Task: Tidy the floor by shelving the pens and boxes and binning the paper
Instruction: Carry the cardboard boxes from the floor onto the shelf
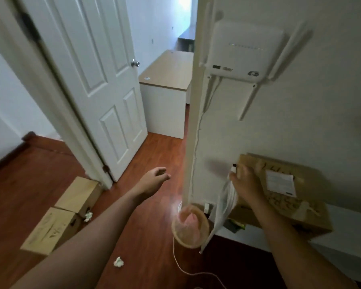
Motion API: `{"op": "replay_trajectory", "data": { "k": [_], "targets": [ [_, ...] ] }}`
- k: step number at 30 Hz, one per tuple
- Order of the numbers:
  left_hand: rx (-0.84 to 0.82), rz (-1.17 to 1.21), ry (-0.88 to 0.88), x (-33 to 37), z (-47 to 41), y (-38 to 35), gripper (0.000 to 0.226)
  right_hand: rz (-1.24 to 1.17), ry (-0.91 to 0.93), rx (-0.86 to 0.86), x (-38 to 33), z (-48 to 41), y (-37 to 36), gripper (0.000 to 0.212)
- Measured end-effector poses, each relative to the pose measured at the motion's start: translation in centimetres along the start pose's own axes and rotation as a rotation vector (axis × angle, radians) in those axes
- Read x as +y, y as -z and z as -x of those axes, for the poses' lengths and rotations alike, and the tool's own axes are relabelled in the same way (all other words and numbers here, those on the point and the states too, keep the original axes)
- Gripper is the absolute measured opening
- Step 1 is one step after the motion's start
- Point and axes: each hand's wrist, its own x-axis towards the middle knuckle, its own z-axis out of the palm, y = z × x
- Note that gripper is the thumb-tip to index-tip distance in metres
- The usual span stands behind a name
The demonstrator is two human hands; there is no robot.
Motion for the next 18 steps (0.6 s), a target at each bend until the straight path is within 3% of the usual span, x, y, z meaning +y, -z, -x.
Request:
{"op": "replay_trajectory", "data": {
  "k": [8, 13, 18],
  "targets": [
    [0.145, 0.17, 0.126, -12.5, 7.4, 14.8, 0.07, 0.018, 0.121, -0.116, -11.3, 5.4, -12.9, 0.057],
    [0.283, 0.259, 0.234, -21.4, 14.4, 23.9, 0.048, 0.074, 0.25, -0.221, -18.2, 9.7, -22.8, 0.053],
    [0.373, 0.333, 0.328, -29.0, 20.3, 30.4, 0.046, 0.095, 0.313, -0.309, -22.7, 14.0, -30.1, 0.054]
  ]
}}
